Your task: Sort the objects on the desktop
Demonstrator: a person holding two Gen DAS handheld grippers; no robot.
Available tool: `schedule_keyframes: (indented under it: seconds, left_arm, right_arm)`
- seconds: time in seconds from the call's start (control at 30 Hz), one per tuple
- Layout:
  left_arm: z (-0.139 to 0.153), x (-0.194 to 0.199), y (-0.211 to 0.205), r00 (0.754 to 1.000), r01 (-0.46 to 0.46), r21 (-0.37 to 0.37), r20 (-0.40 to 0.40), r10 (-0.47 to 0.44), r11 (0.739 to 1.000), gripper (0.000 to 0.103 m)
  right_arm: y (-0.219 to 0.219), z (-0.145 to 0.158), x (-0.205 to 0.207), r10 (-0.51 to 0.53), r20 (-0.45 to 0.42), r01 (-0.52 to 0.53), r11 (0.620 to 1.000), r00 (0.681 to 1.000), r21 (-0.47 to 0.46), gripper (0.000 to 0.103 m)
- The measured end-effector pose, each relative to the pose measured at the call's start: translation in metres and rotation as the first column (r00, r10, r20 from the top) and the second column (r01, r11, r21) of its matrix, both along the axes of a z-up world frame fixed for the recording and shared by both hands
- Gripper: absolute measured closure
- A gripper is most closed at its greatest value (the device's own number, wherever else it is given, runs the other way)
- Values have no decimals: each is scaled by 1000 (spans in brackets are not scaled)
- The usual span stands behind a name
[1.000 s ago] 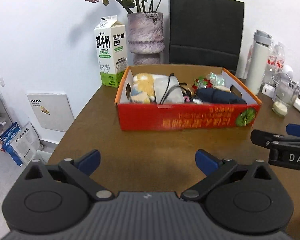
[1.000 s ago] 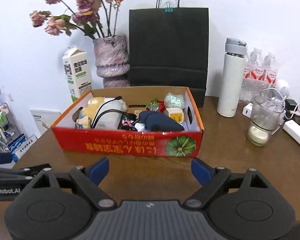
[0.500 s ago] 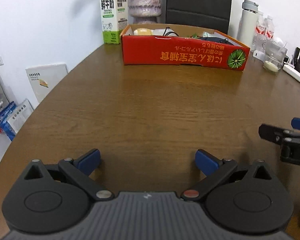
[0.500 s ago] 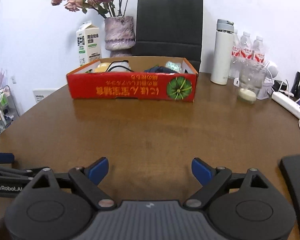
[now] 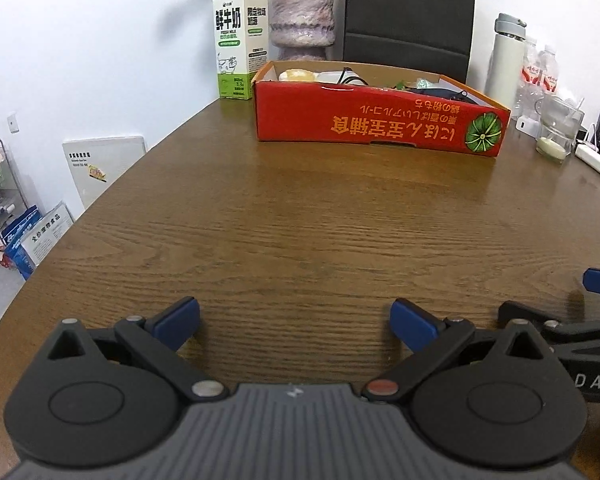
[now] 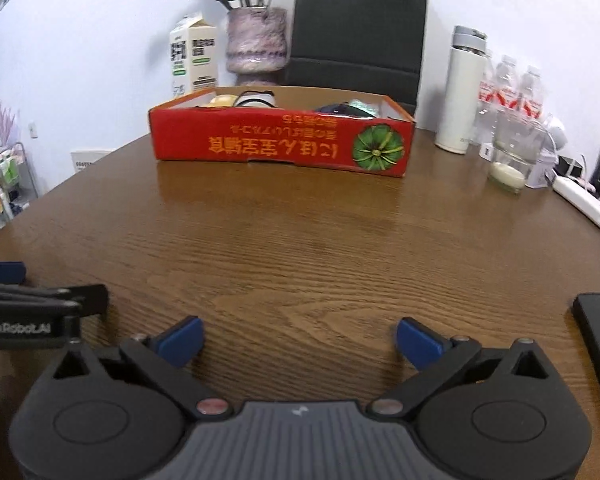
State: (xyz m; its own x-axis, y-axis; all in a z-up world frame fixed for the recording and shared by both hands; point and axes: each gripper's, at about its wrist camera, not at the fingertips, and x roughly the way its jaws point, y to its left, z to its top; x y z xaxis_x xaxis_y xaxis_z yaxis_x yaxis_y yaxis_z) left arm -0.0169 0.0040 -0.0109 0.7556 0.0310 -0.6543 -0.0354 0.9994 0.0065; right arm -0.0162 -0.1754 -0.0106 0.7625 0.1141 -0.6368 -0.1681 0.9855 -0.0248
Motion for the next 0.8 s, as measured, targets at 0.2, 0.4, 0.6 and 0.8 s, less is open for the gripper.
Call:
schedule_keyframes:
  seconds: [0.2,0.4,0.6,0.8]
  left_arm:
    - [-1,7,-3,1000,22,5,10,-23,1000,0]
    - [-2,13,-3,1000,2,2,10,-2,1000,0]
    - [-2,18,-3,1000,-5,0,11,5,1000,0]
    - [-2,18,-2,1000,1,1,11,-1,1000,0]
  right_arm:
    - [-2,-2,7,4,-19,-3,999,1000,38,0]
    - [-4,-2,19,21,-20,-20,999,1000,44,0]
    - [-4,-2,26,20,-20,-19,999,1000,43,0]
    - [-5,-3,27,-5,-20,5,999,1000,42,0]
